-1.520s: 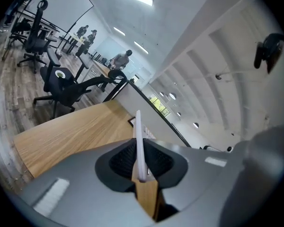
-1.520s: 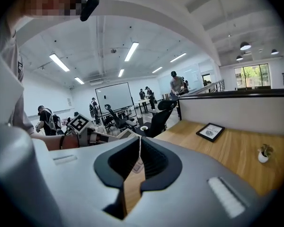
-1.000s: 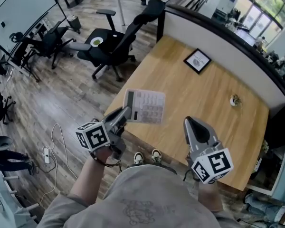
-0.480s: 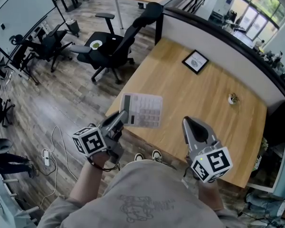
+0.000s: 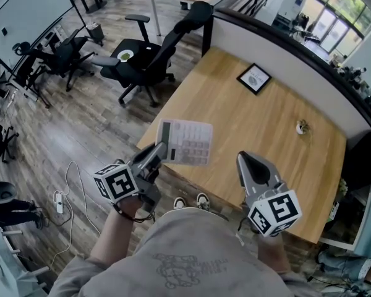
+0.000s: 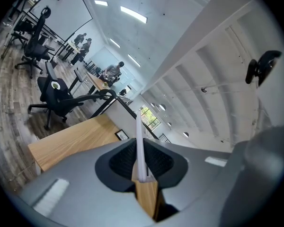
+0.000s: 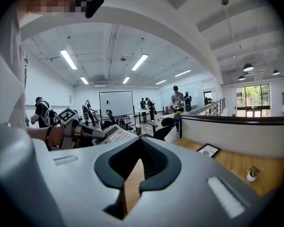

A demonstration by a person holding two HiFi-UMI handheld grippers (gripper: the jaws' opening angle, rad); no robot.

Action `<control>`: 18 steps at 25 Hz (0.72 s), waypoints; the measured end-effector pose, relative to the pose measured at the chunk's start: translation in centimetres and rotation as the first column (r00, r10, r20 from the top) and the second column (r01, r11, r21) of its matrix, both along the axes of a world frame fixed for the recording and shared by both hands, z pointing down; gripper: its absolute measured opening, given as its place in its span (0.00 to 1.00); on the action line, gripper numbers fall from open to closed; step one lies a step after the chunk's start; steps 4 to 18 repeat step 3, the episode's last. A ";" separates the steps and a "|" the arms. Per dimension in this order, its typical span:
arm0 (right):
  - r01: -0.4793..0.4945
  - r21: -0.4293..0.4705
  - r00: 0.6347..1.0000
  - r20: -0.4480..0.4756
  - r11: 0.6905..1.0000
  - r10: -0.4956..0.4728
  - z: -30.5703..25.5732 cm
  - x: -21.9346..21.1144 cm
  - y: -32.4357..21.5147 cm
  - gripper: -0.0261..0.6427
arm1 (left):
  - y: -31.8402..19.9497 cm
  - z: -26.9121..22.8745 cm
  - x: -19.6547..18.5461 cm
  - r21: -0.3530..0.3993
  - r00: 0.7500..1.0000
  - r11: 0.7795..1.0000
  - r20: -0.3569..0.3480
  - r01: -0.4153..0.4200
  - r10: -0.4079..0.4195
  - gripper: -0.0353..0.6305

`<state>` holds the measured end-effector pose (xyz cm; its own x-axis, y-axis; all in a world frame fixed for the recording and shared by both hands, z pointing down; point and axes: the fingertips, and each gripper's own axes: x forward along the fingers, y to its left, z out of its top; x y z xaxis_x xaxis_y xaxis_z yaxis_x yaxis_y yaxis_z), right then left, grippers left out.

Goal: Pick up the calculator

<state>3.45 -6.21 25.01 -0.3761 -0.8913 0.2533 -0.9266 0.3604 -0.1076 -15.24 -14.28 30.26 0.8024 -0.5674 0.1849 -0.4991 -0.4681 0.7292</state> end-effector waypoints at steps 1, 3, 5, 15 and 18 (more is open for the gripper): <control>0.001 0.000 1.000 0.001 1.000 -0.001 0.2 0.4 -0.7 0.06 | -0.7 0.2 0.3 0.001 1.000 1.000 -0.001 0.000 0.000 0.12; 0.002 0.002 1.000 0.002 1.000 -0.002 0.6 1.1 -2.1 0.06 | -2.0 0.4 1.1 0.002 1.000 1.000 -0.003 0.002 -0.002 0.12; 0.002 0.002 1.000 0.002 1.000 -0.002 0.6 1.1 -2.1 0.06 | -2.0 0.4 1.1 0.002 1.000 1.000 -0.003 0.002 -0.002 0.12; 0.002 0.002 1.000 0.002 1.000 -0.002 0.6 1.1 -2.1 0.06 | -2.0 0.4 1.1 0.002 1.000 1.000 -0.003 0.002 -0.002 0.12; 0.002 0.002 1.000 0.002 1.000 -0.002 0.6 1.1 -2.1 0.06 | -2.0 0.4 1.1 0.002 1.000 1.000 -0.003 0.002 -0.002 0.12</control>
